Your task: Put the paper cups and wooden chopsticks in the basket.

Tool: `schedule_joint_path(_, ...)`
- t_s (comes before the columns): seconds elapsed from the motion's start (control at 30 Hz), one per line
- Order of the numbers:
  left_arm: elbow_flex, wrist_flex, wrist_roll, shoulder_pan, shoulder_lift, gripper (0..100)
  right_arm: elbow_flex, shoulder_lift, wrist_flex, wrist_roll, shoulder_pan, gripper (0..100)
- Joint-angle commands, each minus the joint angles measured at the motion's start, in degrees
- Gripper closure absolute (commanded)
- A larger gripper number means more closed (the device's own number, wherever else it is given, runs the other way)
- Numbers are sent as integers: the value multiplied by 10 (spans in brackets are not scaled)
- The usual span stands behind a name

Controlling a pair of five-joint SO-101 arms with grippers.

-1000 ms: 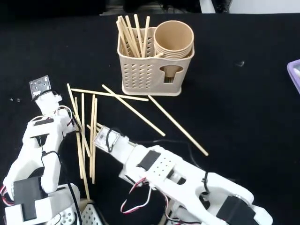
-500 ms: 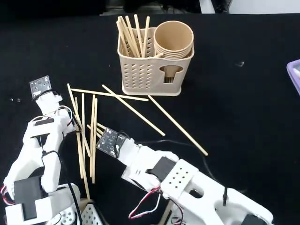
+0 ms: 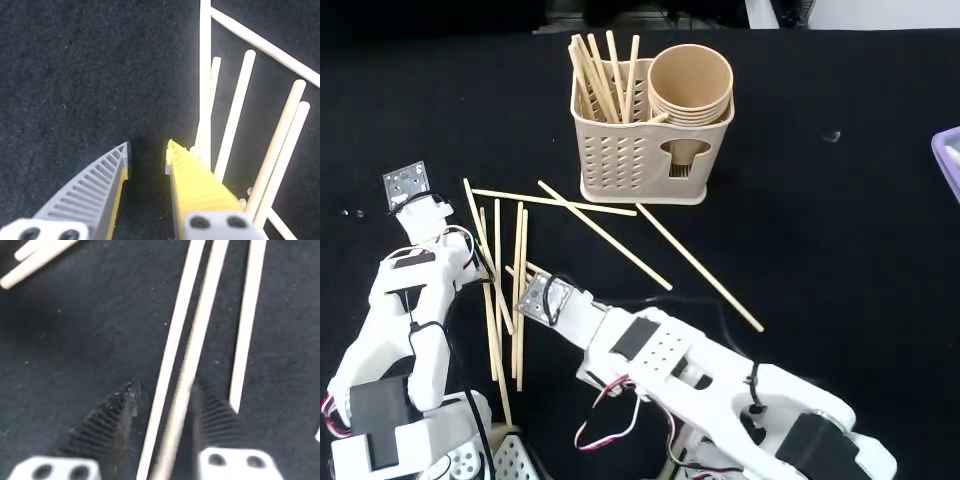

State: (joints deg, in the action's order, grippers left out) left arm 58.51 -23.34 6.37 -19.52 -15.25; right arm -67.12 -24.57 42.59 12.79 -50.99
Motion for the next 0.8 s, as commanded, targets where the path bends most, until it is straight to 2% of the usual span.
schedule_joint_path(0.0, -4, 9, 1, 4, -4, 866, 24, 2, 6, 4, -11, 966)
schedule_joint_path(0.1, -4, 9, 1, 4, -4, 866, 37, 1, 22, 21, 2, 986)
schedule_joint_path(0.2, -5, 9, 1, 5, -4, 866, 71, -19, 80, 55, 54, 988)
schedule_joint_path(0.43, -5, 9, 1, 5, -4, 866, 102, -200, 201, 164, 254, 988)
schedule_joint_path(0.57, -5, 9, 1, 5, -4, 866, 88, -324, 276, 269, 366, 988)
schedule_joint_path(0.67, -4, 9, 1, 5, -4, 866, 43, -403, 276, 338, 449, 988)
schedule_joint_path(0.77, -4, 9, 1, 5, -4, 866, -20, -457, 270, 391, 500, 988)
